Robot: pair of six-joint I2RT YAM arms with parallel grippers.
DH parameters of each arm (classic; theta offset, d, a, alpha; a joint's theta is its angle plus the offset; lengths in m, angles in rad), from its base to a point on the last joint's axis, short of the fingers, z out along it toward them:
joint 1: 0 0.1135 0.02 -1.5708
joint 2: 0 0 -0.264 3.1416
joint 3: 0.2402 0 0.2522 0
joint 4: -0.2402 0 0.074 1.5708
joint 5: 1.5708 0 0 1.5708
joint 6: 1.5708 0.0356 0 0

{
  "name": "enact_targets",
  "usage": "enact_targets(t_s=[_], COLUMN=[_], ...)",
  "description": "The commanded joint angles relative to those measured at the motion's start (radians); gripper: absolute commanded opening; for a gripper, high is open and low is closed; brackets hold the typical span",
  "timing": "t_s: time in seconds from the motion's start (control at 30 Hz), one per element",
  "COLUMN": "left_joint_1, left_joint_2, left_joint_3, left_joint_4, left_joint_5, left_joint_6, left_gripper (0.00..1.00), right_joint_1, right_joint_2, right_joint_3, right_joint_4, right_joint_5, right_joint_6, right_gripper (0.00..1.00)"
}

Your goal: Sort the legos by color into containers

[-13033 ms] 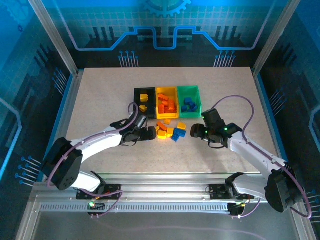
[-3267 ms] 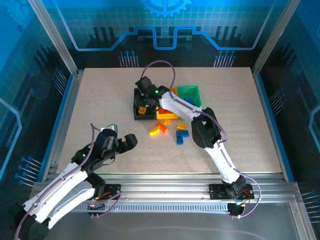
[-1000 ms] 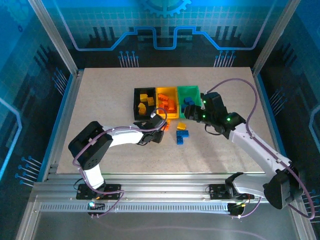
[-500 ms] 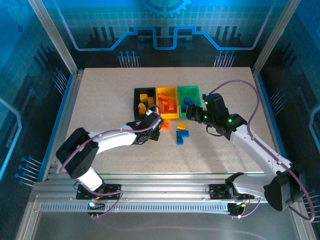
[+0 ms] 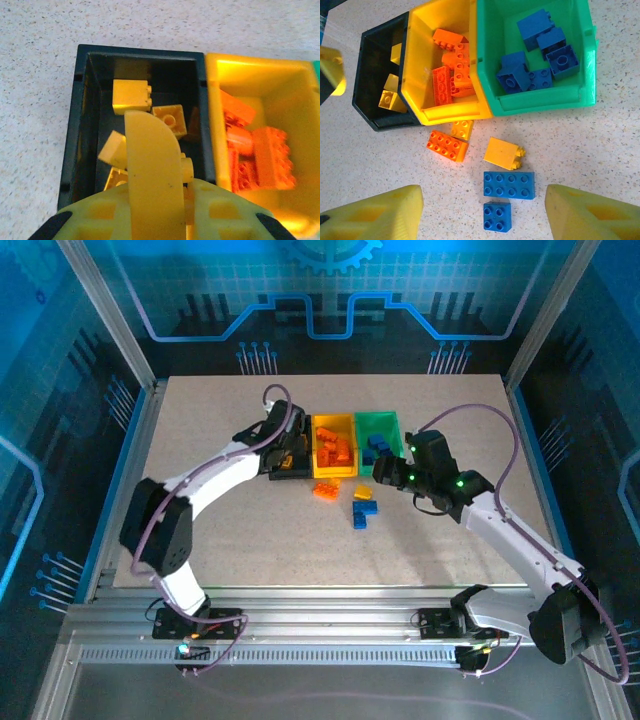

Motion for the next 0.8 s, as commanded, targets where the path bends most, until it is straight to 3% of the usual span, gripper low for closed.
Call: enact_targets(t_s=[0.0,0.1,0.2,0.4,0.6,0.77], left_joint_1=[0.029,0.057,0.064,0.06,0.036,-0.027], left_joint_2=[0.102,0.172,0.208,0.154,-0.041,-0.25], left_joint_3=[0.097,0.159,0.191,0.174,0.053,-0.15], left_joint_4=[-0.07,-0.095,-0.109,-0.08,0.01,0.105], left_joint_5=[-0.009,0.012,0.029,0.111,0.212,0.26], left_joint_6=[-0.021,-0.037,-0.038,-0.062,-0.119,-0.181], left_gripper=[0.15,0.18,0.27,0.68,0.99,0.99], right_joint_1=[-0.014,-0.014,-0.014,-0.011,0.026,0.086], right_joint_2=[-0.022,-0.03,-0.034,-0.021,0.086,0.251], right_joint_3=[-0.014,-0.027,-0.048,-0.101,-0.087,-0.01], right_joint_4=[-0.005,-0.017,-0.036,-0.035,-0.022,0.033], right_joint_5=[-0.029,-0.049,-0.058,-0.078,-0.059,-0.027], right_joint_6=[0.008,-0.001,-0.011,-0.008,0.007,0.028], right_gripper=[0.67,0.67,0.68,0.7,0.73,0.73])
